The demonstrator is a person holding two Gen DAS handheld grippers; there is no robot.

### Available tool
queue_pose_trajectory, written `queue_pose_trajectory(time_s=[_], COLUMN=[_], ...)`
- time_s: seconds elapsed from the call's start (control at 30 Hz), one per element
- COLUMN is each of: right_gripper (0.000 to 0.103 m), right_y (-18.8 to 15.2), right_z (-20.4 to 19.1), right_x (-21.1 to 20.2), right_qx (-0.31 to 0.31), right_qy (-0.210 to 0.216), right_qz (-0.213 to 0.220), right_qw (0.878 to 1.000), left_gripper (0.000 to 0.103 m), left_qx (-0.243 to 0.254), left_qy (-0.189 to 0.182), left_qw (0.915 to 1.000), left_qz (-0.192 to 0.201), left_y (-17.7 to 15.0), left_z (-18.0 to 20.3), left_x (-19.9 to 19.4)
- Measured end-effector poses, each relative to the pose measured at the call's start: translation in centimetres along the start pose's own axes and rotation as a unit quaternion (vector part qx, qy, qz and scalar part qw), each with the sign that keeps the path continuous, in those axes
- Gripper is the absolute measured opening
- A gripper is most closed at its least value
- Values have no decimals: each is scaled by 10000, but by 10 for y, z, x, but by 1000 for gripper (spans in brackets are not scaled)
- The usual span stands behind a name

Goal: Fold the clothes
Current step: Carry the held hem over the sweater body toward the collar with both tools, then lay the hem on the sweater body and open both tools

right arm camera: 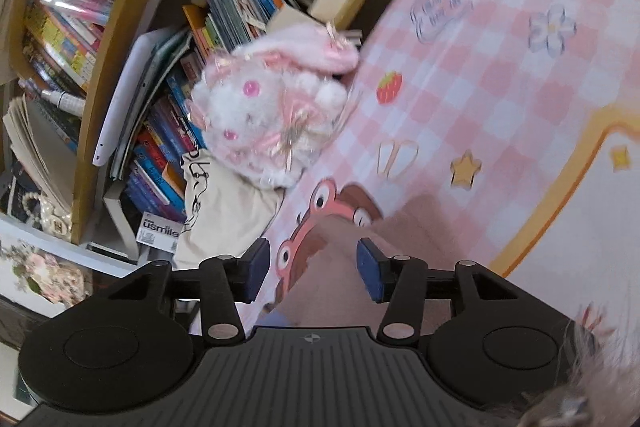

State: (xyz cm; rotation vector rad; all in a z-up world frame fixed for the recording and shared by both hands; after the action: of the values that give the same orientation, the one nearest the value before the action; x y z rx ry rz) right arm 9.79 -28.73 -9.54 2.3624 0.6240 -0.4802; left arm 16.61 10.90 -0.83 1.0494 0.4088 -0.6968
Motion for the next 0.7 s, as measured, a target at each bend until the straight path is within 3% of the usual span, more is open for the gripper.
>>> queue_pose_trajectory(time_s=[0.13, 0.2, 0.33, 0.37, 0.4, 0.43, 0.47, 0.6, 0.7], right_gripper=[47, 46, 41, 39, 27, 9, 8, 8, 8], right_y=[0, -6, -21, -25, -28, -30, -31, -30, -30], right_z=[-12, -17, -17, -15, -13, -11, -13, -30, -8], right_x=[1, 4, 22, 27, 31, 34, 32, 0, 6], right_qx=[-1300, -1994, -2793, -2885, -2929, -2967, -2948, -2872, -2465], right_qy=[-478, -702, -1133, -1236, -1269, -1291, -1239, -922, -1184], right_qz=[-204, -342, -779, -877, -943, -1006, -973, -478, -707], right_qw=[9902, 9768, 9503, 9454, 9430, 9408, 9425, 9522, 9593], left_gripper=[68, 67, 66, 58, 50, 18, 5, 5, 6], left_qx=[532, 712, 716, 642, 569, 496, 422, 101, 353], left_qy=[196, 344, 541, 535, 530, 525, 519, 60, 422], left_qw=[9983, 9966, 9948, 9951, 9953, 9954, 9955, 9991, 9958], left_qz=[-139, -227, -480, -529, -578, -626, -675, -399, -735], left_y=[-11, -17, -29, -29, -29, -30, -30, -20, -28], left_z=[3, 6, 1, 0, -2, -4, -6, -7, -15], left_x=[4, 10, 29, 31, 33, 35, 37, 15, 31])
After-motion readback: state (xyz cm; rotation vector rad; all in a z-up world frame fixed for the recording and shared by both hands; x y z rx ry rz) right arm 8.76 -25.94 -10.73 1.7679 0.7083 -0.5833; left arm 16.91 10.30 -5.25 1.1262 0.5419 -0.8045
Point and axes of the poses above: each gripper's, at about its wrist camera, not at the fingertips, and x roughly the way its jaws point, z to its right, y to its top, the point moved 5 cm from there along x, roughly the way its jaws point, and after that the axes turned 10 degrees about -x, right-handed, at the moved point
